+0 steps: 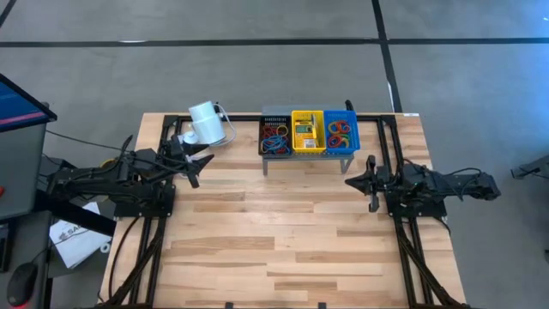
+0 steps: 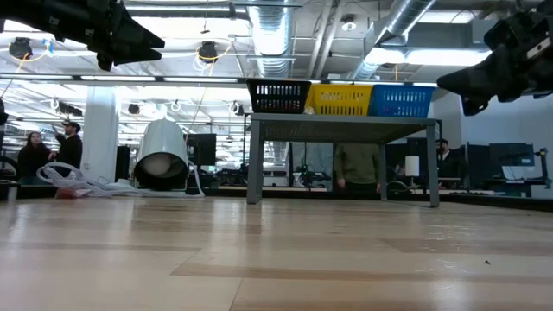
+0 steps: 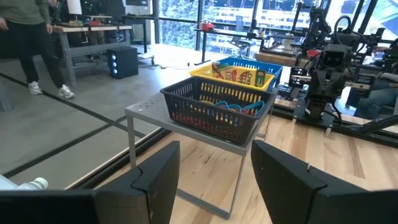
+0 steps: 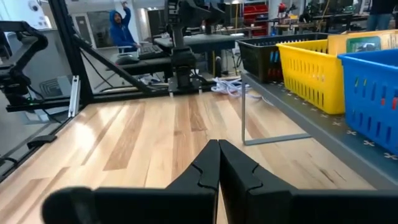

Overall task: Pick & Place Office Desk Supplies
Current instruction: Return to Home Position

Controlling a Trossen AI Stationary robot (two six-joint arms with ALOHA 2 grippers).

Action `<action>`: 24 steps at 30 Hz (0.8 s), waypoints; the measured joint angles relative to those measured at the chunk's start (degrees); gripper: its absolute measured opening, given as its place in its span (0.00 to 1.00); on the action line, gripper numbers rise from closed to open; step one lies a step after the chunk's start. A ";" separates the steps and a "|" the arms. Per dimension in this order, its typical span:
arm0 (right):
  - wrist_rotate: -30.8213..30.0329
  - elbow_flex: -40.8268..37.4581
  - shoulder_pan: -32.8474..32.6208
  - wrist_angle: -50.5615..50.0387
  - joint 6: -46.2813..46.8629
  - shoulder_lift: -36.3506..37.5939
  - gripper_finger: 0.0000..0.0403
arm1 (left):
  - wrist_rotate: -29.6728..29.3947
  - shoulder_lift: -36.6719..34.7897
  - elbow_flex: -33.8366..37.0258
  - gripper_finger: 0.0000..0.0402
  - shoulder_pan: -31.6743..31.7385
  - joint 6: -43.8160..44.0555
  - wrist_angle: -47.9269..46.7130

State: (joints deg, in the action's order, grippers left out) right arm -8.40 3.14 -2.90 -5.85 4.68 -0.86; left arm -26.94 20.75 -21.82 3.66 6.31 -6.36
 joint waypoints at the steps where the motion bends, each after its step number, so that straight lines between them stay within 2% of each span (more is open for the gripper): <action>1: -0.14 0.00 0.00 0.00 -0.01 0.00 0.00 | -0.01 0.00 0.00 0.48 0.00 0.01 -0.01; 24: -0.49 0.00 0.02 -0.11 -0.18 -0.05 0.00 | -0.02 0.00 -0.02 0.48 0.00 0.00 -0.01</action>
State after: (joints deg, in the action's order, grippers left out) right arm -8.88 3.14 -2.87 -5.95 4.49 -0.91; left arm -26.96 20.75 -21.84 3.66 6.31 -6.37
